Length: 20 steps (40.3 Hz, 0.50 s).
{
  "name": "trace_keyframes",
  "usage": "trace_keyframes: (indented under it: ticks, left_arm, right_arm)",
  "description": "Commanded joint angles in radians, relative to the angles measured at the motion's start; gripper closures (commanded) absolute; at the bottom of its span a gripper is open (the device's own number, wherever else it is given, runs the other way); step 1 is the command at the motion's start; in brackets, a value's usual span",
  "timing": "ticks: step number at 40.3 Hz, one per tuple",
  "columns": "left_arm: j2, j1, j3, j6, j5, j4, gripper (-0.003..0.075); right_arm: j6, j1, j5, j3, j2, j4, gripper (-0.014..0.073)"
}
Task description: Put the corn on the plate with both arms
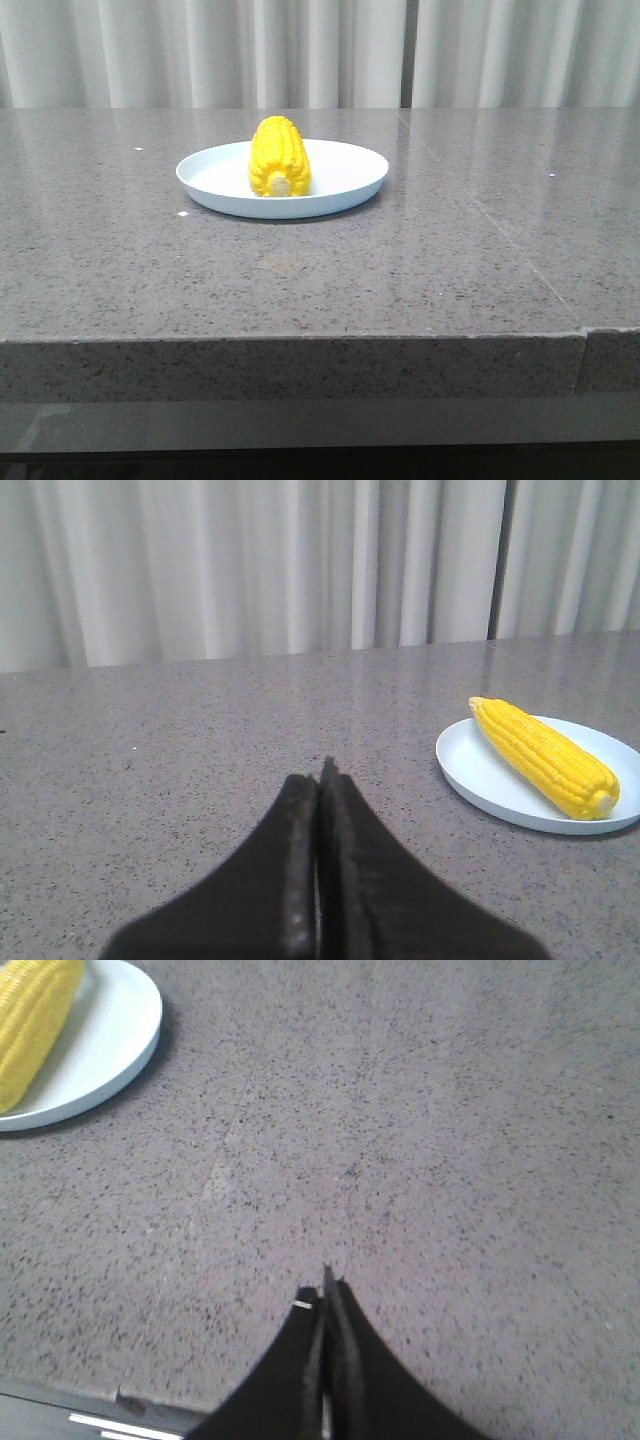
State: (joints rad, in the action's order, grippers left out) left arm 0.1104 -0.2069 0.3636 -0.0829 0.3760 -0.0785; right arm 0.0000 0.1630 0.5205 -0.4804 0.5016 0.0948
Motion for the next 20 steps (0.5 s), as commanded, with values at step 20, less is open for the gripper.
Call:
trace_keyframes:
  ticks: [20]
  left_arm:
    - [0.009,-0.007,0.029,0.000,-0.079,-0.003,0.0741]
  right_arm:
    - [-0.011,-0.005,-0.106,0.118,-0.366,-0.009,0.0661]
